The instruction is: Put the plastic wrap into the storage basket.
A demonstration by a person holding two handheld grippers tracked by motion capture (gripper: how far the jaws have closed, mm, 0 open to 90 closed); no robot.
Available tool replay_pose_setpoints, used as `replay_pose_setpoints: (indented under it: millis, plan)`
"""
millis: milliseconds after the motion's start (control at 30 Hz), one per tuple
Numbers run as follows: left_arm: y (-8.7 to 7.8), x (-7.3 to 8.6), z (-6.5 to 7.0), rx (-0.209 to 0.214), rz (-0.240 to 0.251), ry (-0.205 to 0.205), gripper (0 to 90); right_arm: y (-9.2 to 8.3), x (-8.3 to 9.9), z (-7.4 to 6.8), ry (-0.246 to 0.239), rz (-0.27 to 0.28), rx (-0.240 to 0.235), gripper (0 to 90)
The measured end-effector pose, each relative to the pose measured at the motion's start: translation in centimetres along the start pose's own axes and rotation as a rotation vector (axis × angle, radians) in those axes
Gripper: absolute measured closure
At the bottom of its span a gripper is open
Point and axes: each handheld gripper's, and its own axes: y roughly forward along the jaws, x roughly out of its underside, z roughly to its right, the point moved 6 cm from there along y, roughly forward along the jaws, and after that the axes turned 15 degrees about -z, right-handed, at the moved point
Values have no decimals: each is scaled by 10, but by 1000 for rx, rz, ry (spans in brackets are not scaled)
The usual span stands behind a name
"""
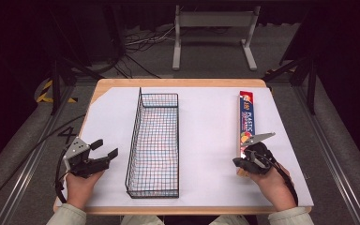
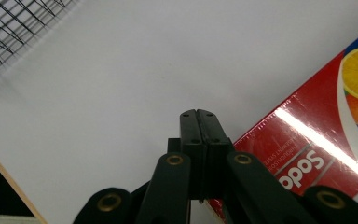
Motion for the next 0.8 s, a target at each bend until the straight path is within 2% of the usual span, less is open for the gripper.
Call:
replay_pose_setpoints:
  millis: [100, 267, 367, 467, 500, 633, 667, 733, 800]
  plan:
    - [0, 0, 0, 0, -1, 0, 249, -4, 9, 5, 11, -7, 14, 900]
    - [0, 0, 0, -2, -2, 3, 249, -10, 24, 16, 59, 7, 9, 900]
    - [0, 0, 0, -1, -2, 2, 249, -11, 29, 19, 57, 18, 19, 900]
    - [1, 0, 1, 0, -4, 2, 249, -12, 29, 17, 53, 55, -7, 787]
    - [1, 0, 1, 0, -4, 2, 249, -12, 29, 17, 53, 55, -7, 787]
    - [2, 0, 1, -1, -6, 2, 249, -21, 23, 11, 18, 142, -18, 561]
    - [2, 0, 1, -1, -6, 2, 248, -21, 23, 11, 18, 142, -18, 561]
    - [2, 0, 1, -2, -6, 4, 248, -26, 19, 10, 1, 182, -10, 430]
    - [2, 0, 1, -3, -7, 7, 248, -31, 15, 9, 14, 214, -17, 344]
